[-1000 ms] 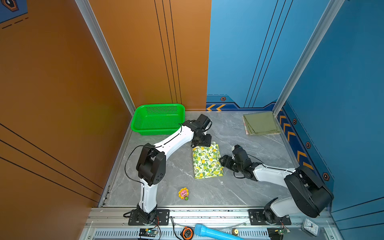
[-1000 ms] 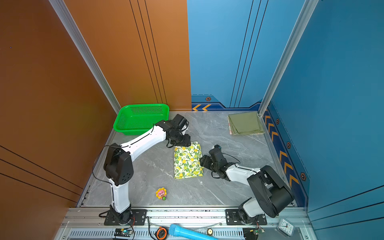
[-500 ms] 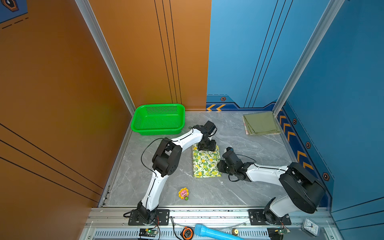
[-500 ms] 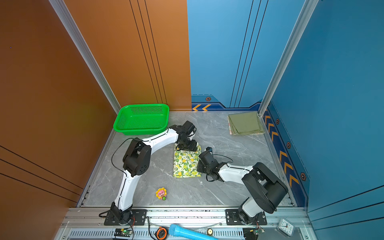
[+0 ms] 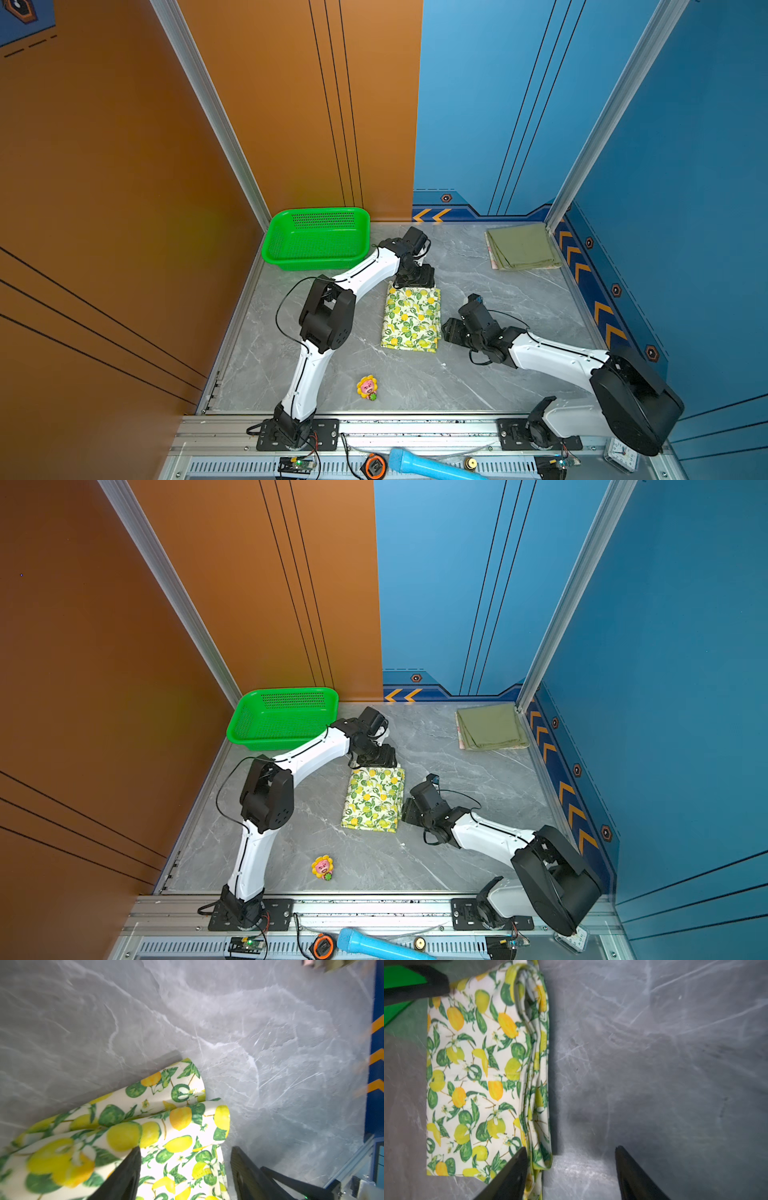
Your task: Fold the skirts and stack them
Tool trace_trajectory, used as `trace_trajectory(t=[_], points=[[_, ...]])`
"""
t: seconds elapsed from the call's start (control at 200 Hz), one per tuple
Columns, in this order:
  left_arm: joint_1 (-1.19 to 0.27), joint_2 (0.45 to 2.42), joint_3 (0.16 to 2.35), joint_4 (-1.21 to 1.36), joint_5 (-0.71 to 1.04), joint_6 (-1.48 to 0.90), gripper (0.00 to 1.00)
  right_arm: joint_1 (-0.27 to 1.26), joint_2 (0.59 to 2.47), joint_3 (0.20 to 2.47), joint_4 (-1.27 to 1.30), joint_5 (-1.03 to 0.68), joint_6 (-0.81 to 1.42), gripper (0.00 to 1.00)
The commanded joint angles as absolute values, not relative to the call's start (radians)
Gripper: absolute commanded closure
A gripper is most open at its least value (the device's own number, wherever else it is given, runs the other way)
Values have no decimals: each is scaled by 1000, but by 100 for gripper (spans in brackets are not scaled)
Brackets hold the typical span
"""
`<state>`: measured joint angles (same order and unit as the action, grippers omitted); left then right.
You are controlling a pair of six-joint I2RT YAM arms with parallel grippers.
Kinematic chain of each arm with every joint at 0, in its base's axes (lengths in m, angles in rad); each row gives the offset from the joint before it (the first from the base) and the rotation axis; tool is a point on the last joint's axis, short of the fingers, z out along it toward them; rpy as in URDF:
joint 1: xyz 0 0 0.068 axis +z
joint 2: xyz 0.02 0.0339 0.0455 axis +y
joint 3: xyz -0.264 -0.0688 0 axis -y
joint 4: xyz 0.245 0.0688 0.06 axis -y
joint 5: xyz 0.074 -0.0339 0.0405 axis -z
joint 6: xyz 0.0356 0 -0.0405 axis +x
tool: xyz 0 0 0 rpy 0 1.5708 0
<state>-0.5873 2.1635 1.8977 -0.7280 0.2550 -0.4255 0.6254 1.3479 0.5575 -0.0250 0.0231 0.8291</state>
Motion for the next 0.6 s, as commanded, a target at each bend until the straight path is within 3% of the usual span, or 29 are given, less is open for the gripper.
trace_trajectory(t=[0.0, 0.3, 0.596], points=[[-564, 2021, 1848, -738, 257, -402, 30, 594, 1369, 607, -83, -36, 799, 27], [-541, 1892, 1576, -739, 129, -362, 30, 581, 1563, 726, -17, -157, 834, 27], [-566, 1903, 1473, -739, 26, -344, 31, 592, 1676, 741, 41, -161, 908, 29]])
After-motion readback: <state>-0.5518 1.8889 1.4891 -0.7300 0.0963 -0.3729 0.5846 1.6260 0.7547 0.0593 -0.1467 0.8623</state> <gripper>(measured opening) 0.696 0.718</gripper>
